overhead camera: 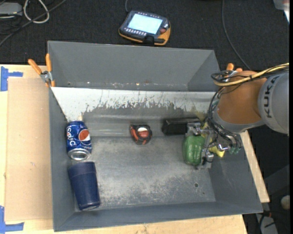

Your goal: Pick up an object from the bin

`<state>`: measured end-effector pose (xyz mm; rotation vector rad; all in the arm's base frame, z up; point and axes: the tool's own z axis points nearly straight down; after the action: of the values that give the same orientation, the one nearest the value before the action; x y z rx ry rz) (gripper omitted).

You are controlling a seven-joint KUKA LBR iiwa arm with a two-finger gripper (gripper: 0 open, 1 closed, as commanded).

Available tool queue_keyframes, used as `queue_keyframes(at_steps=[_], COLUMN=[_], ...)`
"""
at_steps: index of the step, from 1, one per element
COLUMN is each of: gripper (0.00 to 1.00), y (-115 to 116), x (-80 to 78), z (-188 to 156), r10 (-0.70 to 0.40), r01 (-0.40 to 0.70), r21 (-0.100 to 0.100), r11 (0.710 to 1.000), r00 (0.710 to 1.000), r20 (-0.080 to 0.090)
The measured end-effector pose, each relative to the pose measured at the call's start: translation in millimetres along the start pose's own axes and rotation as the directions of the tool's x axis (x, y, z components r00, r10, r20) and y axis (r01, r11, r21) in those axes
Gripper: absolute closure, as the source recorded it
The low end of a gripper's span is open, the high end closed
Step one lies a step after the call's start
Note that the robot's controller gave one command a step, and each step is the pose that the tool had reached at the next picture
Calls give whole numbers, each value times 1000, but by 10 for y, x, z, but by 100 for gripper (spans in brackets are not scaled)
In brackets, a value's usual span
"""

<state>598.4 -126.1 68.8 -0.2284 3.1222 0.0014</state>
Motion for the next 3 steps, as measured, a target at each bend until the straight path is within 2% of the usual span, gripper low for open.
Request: queue_keyframes(at_steps=[1, 2, 3], gripper=[100, 100, 100], y=[106, 106, 120], x=[-106, -106, -89], z=[-8, -8, -282], r10=[-194, -193, -193], r01=[194, 193, 193], r21=[-3, -3, -7], r11=[981, 981, 981], r00=[981, 981, 981], r20=[-7, -7, -14])
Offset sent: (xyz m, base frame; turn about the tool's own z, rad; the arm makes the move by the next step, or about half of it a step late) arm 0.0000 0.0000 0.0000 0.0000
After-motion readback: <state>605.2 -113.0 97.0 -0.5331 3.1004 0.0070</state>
